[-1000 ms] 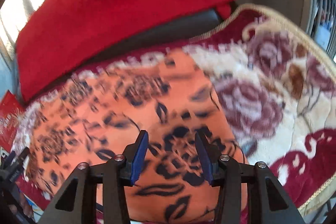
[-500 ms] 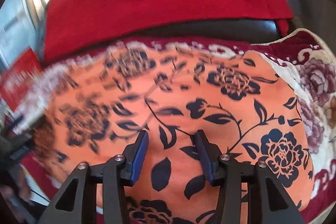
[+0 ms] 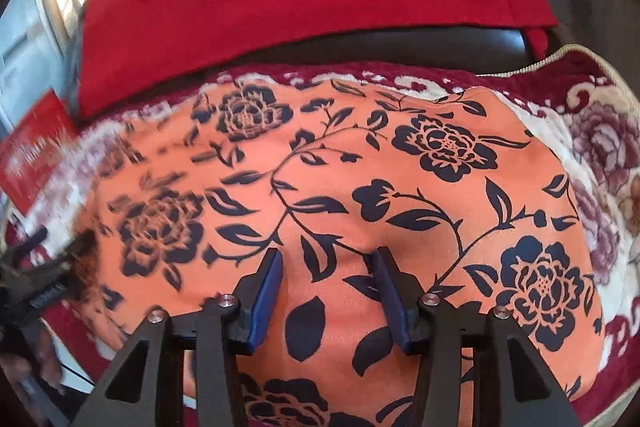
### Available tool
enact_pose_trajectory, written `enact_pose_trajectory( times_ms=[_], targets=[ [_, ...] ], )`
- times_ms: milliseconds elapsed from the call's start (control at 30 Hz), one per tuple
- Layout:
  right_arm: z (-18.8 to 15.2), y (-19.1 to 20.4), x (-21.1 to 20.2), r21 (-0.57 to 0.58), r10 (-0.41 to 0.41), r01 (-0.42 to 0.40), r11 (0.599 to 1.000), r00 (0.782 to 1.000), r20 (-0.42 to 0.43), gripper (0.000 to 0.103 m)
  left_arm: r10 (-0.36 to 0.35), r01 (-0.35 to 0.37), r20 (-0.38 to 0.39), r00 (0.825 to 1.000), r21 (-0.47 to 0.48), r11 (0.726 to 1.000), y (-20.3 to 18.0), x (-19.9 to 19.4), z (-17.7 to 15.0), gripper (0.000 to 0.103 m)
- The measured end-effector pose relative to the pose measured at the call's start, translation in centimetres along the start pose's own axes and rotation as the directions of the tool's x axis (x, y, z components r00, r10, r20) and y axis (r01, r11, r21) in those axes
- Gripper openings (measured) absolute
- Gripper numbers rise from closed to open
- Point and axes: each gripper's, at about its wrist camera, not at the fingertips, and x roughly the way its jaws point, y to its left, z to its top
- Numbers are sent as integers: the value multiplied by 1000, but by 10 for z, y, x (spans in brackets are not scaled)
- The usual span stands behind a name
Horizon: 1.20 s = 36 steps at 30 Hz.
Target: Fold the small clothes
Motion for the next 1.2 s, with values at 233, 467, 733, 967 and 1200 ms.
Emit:
enact_pose_trajectory(
  times_ms=[233, 467, 733, 967, 1200],
  targets=[
    [1, -7, -17, 47, 63, -67, 997, 995, 81, 53, -1, 1, 3, 1000, 5, 1000, 0, -1, 0, 103],
    [0, -8, 1, 42, 13, -14, 999, 1000, 1, 53, -7, 7, 1, 1000, 8, 1000, 0, 0, 0, 103],
    [2, -17, -19, 82, 49, -57, 995, 994, 94, 53, -12, 12, 14, 1000, 2, 1000, 2, -2, 1, 103],
    [7, -23, -31, 116, 64, -83, 990, 984, 163, 53, -11, 11, 25, 1000, -16, 1000, 6, -4, 3, 103],
    [8, -27, -21, 164, 28, -48, 985, 992, 122, 53, -4, 5, 12, 1000, -25, 1000, 9, 0, 3, 103]
  ],
)
